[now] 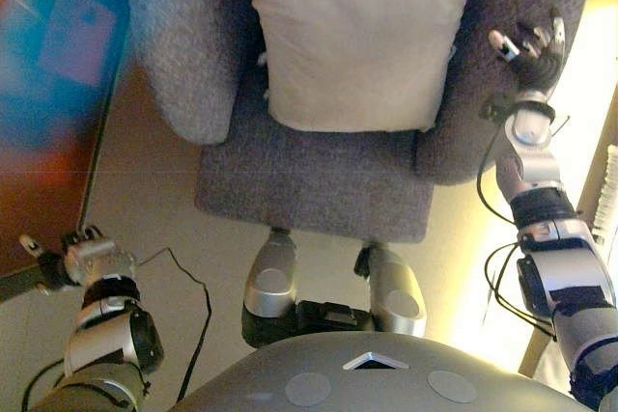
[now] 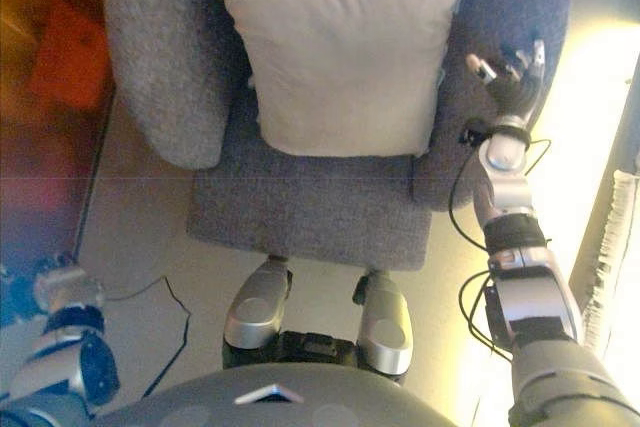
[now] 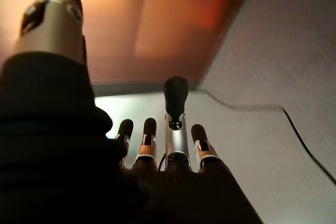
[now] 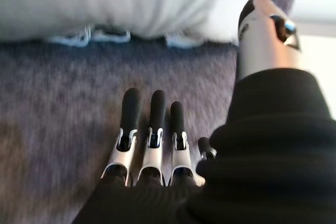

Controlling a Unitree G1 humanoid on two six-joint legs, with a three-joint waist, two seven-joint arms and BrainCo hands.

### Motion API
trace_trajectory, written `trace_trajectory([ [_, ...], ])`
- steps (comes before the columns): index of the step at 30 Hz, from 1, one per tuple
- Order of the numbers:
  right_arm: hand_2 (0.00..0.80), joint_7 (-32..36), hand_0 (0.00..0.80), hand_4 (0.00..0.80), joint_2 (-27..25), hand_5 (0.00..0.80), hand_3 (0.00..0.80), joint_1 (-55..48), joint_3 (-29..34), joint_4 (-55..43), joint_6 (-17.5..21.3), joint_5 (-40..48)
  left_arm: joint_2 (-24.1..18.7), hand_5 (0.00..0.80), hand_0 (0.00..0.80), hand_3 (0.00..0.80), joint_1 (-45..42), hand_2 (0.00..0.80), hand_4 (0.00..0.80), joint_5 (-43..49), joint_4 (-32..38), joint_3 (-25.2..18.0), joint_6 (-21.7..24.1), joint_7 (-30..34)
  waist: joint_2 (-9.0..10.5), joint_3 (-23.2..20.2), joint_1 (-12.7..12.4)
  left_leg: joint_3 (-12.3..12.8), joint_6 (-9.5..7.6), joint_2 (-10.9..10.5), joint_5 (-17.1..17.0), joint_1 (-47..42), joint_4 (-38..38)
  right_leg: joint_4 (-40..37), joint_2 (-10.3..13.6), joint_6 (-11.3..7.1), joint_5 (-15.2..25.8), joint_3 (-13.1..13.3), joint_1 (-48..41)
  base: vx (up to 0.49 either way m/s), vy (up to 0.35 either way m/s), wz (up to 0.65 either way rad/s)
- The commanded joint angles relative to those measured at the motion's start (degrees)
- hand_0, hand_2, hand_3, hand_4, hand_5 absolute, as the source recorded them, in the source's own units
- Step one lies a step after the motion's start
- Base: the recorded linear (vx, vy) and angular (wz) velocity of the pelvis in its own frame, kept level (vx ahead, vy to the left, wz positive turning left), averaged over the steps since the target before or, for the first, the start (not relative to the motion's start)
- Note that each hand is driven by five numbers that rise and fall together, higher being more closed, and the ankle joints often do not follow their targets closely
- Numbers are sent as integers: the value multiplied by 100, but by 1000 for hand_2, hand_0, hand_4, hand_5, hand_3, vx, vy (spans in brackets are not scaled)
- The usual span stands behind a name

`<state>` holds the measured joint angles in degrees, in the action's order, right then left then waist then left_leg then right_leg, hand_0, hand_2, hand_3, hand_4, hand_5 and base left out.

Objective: Pick up the cushion and take it to the sofa

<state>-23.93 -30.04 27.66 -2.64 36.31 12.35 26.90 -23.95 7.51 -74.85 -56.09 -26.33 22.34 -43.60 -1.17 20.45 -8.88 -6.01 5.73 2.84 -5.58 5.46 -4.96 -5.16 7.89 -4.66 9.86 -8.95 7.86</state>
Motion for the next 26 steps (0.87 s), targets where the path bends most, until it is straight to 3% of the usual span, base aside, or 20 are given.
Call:
trace_trajectory([
  [1,0,-496,0,0,-545,0,0,-729,766,370,277,23,-105,0,0,0,-496,0,0,516,-729,-50,-223,288,112,-639,318,252,-113,-190,637,-92,45,54,178,-360,-736,-91,-258,134,23,-1],
  [6,0,-146,0,0,-427,0,0,-1505,1179,467,22,-194,76,0,0,0,-818,0,0,814,-1203,114,-764,786,142,-982,409,311,-142,-198,720,-340,30,45,185,-408,-749,-54,-485,127,3,-2],
  [9,0,427,0,0,18,0,0,-2202,903,553,-395,-1114,379,0,0,0,-1095,0,0,939,-1517,261,-1105,1199,199,-1176,493,364,-180,-213,751,-515,31,62,198,-421,-743,-27,-633,145,-20,-3],
  [11,0,504,0,0,335,0,0,-2634,641,687,-509,-1220,481,0,0,0,-1242,0,0,1146,-1604,364,-1391,1707,247,-1256,557,401,-205,-214,784,-635,34,73,191,-420,-753,8,-735,119,-55,-3],
  [13,0,673,0,0,782,0,0,-2917,383,1229,-494,-1210,626,0,0,0,-1284,0,0,1831,-1836,764,-2189,2626,286,-1312,619,446,-244,-230,830,-774,39,79,173,-400,-770,55,-864,100,-72,-8],
  [16,0,919,0,0,1044,0,0,-3003,329,1791,-579,-1224,807,0,0,0,-1252,0,0,2786,-1948,1185,-2758,3150,277,-1355,637,452,-266,-247,864,-874,49,67,156,-380,-768,87,-972,51,-33,-7],
  [19,0,998,0,0,1477,0,0,-2990,213,2626,-880,-1238,1157,0,0,0,-1218,0,0,4000,-2124,1755,-2898,3567,229,-1423,673,517,-305,-259,941,-1078,53,47,129,-339,-806,121,-1188,85,-17,-4],
  [22,0,1136,0,0,1707,0,0,-3016,7,3177,-1071,-1191,1346,0,0,0,-1157,0,0,4418,-2085,2440,-3049,3940,211,-1463,701,573,-336,-258,987,-1233,71,46,108,-304,-824,123,-1336,62,-38,-5],
  [26,0,1381,0,0,1871,0,0,-3012,-251,3404,-1322,-1502,1418,0,0,0,-1074,0,0,4592,-2010,2869,-3156,4015,200,-1478,719,609,-358,-252,1027,-1359,96,58,91,-280,-850,121,-1457,34,-44,-7],
])
